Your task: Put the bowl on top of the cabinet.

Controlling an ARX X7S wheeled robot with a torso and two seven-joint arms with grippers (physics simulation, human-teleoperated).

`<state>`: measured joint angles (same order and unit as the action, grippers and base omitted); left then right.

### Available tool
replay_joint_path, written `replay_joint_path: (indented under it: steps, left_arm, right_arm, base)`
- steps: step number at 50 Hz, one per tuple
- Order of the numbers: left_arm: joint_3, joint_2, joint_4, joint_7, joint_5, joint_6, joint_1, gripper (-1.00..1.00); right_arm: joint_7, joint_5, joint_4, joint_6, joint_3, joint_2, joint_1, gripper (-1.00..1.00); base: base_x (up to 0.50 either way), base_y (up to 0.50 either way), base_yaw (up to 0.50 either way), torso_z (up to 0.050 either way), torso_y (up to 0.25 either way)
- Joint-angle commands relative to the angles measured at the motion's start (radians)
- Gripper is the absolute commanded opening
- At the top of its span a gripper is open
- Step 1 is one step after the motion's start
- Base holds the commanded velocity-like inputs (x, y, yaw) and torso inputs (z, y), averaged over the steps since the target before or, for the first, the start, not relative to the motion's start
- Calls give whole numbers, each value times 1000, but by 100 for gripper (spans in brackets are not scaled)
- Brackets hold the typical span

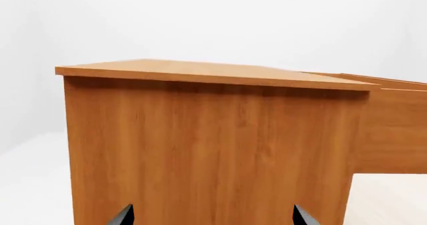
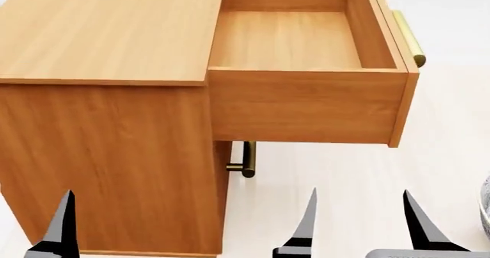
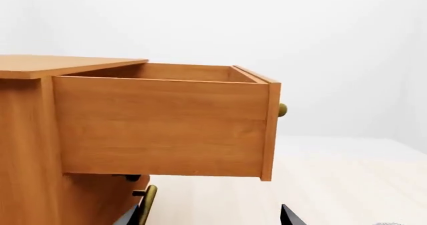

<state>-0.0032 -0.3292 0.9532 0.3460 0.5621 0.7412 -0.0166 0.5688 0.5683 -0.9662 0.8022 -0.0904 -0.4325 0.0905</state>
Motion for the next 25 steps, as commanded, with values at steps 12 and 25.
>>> replay_joint_path:
  steps: [12, 25]
  left_arm:
    - [7, -36, -21, 13, 14, -56, 32, 100]
    - [32, -58, -27, 18, 8, -68, 35, 100]
  right_arm:
    - [43, -2, 23, -16, -40, -14, -1, 100]
    - [53, 238, -78, 100, 159, -222, -28, 100]
  base:
    - [222, 0, 0, 0, 1]
    - [0, 0, 0, 0, 0]
